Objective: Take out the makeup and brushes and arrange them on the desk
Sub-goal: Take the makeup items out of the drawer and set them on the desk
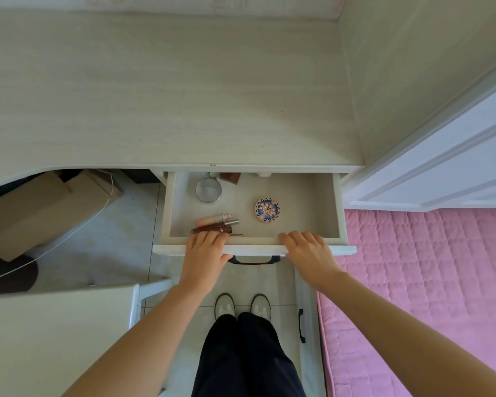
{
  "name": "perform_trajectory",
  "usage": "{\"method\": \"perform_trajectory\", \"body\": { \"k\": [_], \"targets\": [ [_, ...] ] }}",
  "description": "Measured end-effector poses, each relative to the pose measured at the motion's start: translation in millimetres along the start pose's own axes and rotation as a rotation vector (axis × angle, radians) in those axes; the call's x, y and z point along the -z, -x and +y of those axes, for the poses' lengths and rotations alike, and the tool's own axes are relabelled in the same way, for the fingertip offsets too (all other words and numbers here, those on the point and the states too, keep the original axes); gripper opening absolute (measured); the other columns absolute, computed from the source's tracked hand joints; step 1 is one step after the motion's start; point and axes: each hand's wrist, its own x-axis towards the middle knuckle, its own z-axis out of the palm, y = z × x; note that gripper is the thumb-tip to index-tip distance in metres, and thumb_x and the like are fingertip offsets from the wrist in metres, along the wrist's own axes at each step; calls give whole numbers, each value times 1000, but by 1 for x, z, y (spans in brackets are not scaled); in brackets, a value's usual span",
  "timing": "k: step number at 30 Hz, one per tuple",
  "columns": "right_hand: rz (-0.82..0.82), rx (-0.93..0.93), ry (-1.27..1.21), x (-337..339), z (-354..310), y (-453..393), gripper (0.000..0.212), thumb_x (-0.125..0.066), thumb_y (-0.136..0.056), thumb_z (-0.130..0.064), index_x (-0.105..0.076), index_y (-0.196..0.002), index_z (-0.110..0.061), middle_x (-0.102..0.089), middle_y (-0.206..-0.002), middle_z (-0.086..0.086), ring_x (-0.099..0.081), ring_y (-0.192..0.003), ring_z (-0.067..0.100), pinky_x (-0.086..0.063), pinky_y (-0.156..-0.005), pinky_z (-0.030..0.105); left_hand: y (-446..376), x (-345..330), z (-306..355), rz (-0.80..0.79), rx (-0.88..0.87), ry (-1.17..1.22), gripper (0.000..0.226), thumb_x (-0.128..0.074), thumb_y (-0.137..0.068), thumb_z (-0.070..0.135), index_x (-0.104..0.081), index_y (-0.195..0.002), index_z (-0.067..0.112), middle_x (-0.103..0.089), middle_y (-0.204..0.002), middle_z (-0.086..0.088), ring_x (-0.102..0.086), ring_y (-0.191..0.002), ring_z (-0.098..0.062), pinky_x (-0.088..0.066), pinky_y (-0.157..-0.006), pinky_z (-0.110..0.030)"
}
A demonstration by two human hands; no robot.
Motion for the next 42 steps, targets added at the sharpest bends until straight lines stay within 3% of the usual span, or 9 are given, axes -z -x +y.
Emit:
{"method": "perform_trajectory", "body": {
  "k": [11,19,24,28,32,37,42],
  "targets": [
    [-116,6,-15,-27,-20,63,60,-60,-84,-8,-33,-137,-20,-51,-123,-1,-53,-105,25,-45,-89,37,69,-8,12,-171,-7,-9,46,-78,-75,28,-67,-116,12,-65,-102,-2,-60,-98,-28,-48,-87,-42],
    [-112,42,-52,-32,-22,71,47,-53,-94,-22,-35,-137,-23,-53,-124,-1,-52,-106,23,-45,-89,36,79,-7,13,-202,35,55,46,-76,-77,27,-65,-119,13,-65,-109,-1,-58,-105,-26,-46,-94,-39],
    [-162,73,-237,-28,-11,63,46,-47,-96,-40,-38,-139,-25,-50,-132,-3,-48,-118,20,-41,-98,35,71,-5,4,-285,31,109,44,-54,-91,47,-56,-129,24,-57,-123,10,-48,-118,-14,-37,-101,-30],
    [-226,-90,-633,-20,-1,46,38,-43,-98,-39,-51,-130,-20,-60,-121,0,-57,-106,17,-48,-92,32,51,-1,0,-308,92,209,38,-47,-96,40,-55,-130,24,-56,-126,9,-54,-112,-11,-47,-92,-29],
    [-232,-159,-708,-20,4,15,34,-44,-99,-29,-55,-127,-13,-62,-117,5,-59,-106,21,-48,-93,32,14,-7,-8,-276,162,221,30,-50,-96,24,-60,-123,20,-63,-111,3,-60,-96,-15,-52,-78,-34],
    [-234,-280,-737,-31,-3,-30,35,-48,-97,-27,-53,-128,-10,-57,-121,9,-57,-107,27,-48,-90,36,-34,-20,-26,-270,287,195,34,-49,-95,18,-56,-128,13,-56,-127,-7,-52,-114,-25,-50,-88,-43],
    [-221,-542,-851,-49,-12,-62,46,-53,-94,-31,-41,-135,-14,-42,-130,9,-51,-113,31,-46,-89,36,-73,-33,-42,-214,368,121,39,-55,-90,16,-50,-129,12,-46,-132,-8,-43,-122,-29,-49,-89,-42]
  ]
}}
